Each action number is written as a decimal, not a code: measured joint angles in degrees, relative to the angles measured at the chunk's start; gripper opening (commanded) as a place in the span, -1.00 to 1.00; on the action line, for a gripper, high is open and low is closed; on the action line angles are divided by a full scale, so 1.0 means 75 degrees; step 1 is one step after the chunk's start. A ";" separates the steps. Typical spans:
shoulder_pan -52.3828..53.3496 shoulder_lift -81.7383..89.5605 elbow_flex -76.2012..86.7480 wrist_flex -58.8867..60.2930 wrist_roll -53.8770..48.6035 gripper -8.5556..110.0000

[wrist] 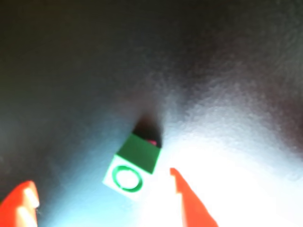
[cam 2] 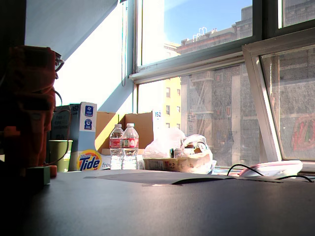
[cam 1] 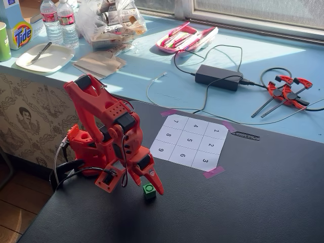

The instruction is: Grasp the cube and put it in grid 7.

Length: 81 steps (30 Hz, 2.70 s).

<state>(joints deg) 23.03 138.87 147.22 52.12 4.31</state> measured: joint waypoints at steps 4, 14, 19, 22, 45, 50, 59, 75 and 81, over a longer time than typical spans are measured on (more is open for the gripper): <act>-0.0105 0.0000 0.0305 -0.0316 -0.0012 -0.20; -0.0223 0.0129 0.1078 -0.1336 -0.0117 -0.38; -0.0234 0.0164 0.1148 -0.1629 -0.0410 -0.81; -0.0293 0.0164 0.1148 -0.1676 -0.0609 -0.85; -0.3621 -0.0246 -0.1348 -0.0633 -0.2297 -0.85; -0.5238 -0.1453 -0.3000 -0.0562 -0.3164 -0.85; -0.8742 -0.4523 -0.4793 -0.0727 -0.4453 -0.85; -1.1121 -0.8250 -0.8297 0.0551 -0.4629 -0.85; -1.1320 -0.8250 -0.8730 0.1266 -0.4266 -0.85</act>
<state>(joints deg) -61.88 76.99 81.74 61.61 -27.69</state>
